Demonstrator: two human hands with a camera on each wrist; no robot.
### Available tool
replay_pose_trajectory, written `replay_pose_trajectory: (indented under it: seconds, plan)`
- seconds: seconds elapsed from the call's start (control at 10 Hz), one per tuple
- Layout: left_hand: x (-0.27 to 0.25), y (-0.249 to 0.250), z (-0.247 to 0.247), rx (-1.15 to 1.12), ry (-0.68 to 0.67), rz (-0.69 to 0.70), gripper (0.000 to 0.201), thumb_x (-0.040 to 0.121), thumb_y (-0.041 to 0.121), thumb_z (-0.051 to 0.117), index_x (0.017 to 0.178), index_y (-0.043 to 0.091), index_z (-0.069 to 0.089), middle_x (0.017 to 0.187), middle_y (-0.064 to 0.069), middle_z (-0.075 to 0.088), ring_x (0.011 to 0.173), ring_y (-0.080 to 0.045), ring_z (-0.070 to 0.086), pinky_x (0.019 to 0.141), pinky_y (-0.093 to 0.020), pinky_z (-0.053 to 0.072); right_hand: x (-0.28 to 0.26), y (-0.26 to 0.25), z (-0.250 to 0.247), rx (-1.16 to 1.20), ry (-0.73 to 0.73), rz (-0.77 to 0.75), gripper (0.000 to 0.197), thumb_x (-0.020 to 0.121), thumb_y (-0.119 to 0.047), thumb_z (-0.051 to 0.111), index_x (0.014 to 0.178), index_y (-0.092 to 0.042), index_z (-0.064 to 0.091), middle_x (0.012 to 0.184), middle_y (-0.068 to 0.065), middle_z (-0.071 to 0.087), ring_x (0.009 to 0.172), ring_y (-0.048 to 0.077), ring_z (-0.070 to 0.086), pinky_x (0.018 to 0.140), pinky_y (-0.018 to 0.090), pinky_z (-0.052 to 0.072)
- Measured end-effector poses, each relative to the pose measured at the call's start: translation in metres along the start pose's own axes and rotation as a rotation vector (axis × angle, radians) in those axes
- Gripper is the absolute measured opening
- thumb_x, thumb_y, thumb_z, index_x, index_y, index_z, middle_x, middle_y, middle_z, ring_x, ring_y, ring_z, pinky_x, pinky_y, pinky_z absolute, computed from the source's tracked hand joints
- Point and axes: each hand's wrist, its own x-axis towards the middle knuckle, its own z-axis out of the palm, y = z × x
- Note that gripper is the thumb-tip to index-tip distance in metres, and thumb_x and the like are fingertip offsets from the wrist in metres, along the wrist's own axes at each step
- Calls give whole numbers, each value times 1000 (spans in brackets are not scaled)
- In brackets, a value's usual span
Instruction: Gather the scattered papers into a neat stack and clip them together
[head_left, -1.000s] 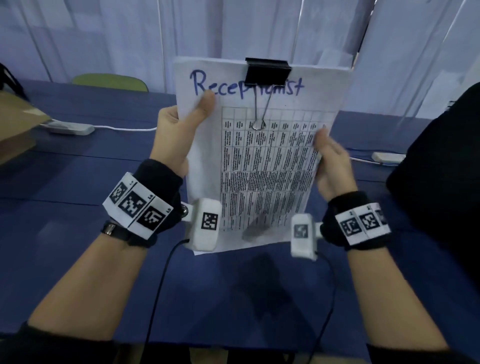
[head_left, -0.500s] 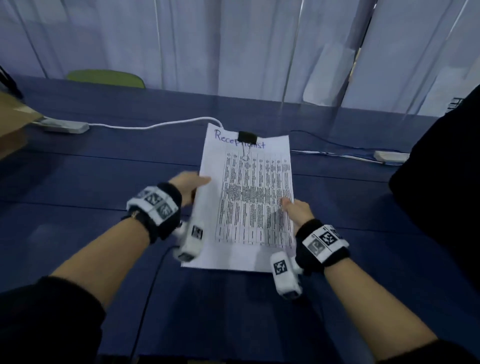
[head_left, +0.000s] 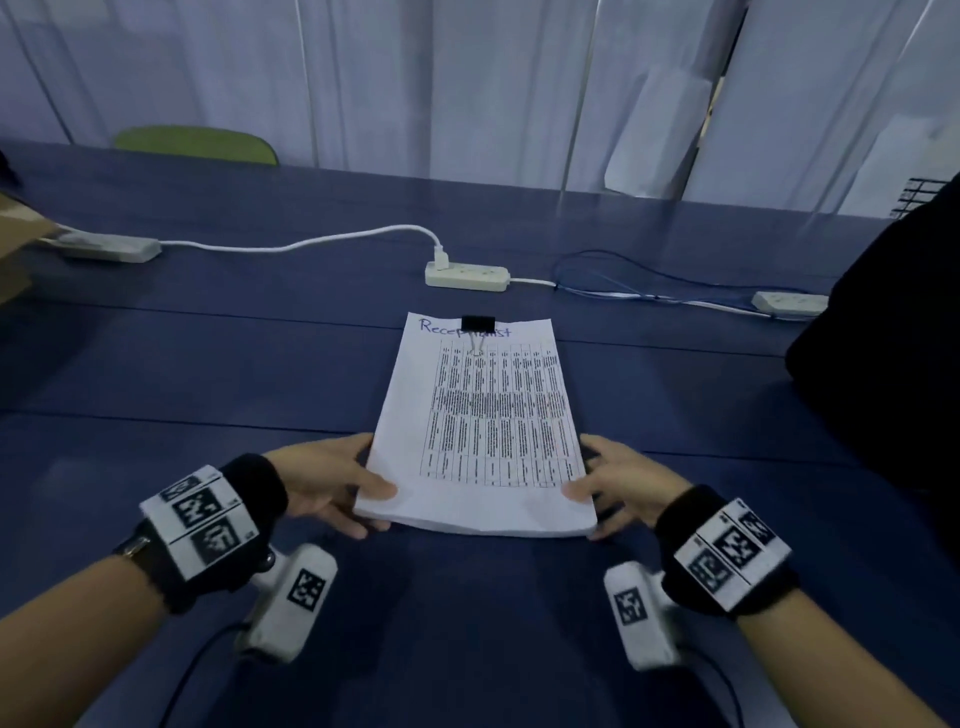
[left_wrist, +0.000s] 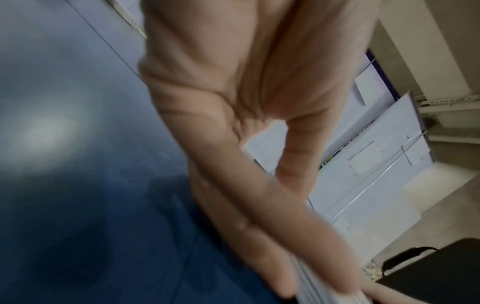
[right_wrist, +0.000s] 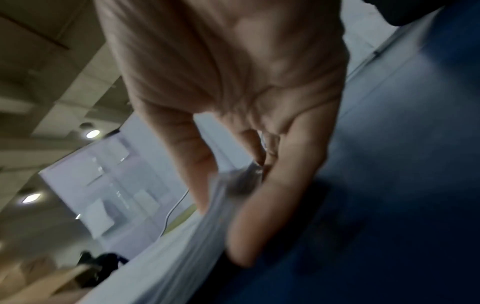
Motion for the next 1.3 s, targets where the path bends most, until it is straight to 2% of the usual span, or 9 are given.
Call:
replay_pose_trajectory:
  seconds: [0.1,0.3,0.5,0.6,0.7,0.9,1.1,1.2,1.3]
  plan:
    - [-4,-4,3,-27,-12,42,42,84,-11,56,112,20,54,88,-2,69,69,-15,69,53,-22,57,-4,-3,10,-58,-30,-51,67,81,16,46,134,-24,37,98,-7,56,78,16,56,41,22,52]
    - [-15,-9,-27,-107,223,48,27,83,-12,58,107,0,62,101,-14,66,77,-20,65,54,-16,57,20,-34,40,-26,-26,-111,70,82,22,38,137,-21,37,125,3,51,90,23,54,37,18,49]
    - [-28,-21,-81,-186,423,-1,22,88,-18,45,95,-5,60,84,-13,61,73,-22,58,44,-15,54,61,-77,94,-32,-12,-155,55,87,14,47,137,-9,41,137,14,48,94,29,54,42,23,53]
    - [-28,-32,-111,-226,603,-29,17,85,-16,52,74,-5,59,71,-14,61,47,-18,65,37,-15,51,81,-97,121,-74,30,-175,53,85,7,56,135,-4,43,135,15,47,75,25,61,54,32,57]
    - [-23,-40,-137,-273,740,-34,13,80,-14,61,70,-6,58,47,-11,64,34,-14,61,33,-17,49,92,-117,138,-110,105,-219,49,81,4,62,128,-2,48,131,16,51,86,32,66,63,39,60]
    - [-5,-38,-170,-323,830,-48,17,77,-15,64,67,-4,56,49,-15,61,50,-25,56,30,-20,48,113,-144,157,-128,165,-251,58,84,4,59,137,-5,39,144,15,31,107,38,61,37,16,48]
    - [10,-41,-182,-316,843,-75,23,81,-8,61,63,1,50,51,-15,63,35,-13,60,45,-22,57,116,-144,154,-289,130,-258,51,82,-16,65,129,-2,48,134,19,49,113,33,58,92,43,52]
    - [6,-42,-179,-330,818,-100,23,86,-3,59,65,-2,49,31,-10,56,24,-19,55,26,-23,46,109,-136,144,-392,126,-292,49,82,-23,66,125,-3,52,130,15,54,107,30,57,93,39,48]
    - [-3,-45,-174,-266,897,-98,23,88,3,61,67,-2,51,62,-21,68,48,-30,62,40,-28,53,92,-120,130,-459,118,-296,51,82,-21,67,128,-6,50,134,12,52,119,27,52,94,35,46]
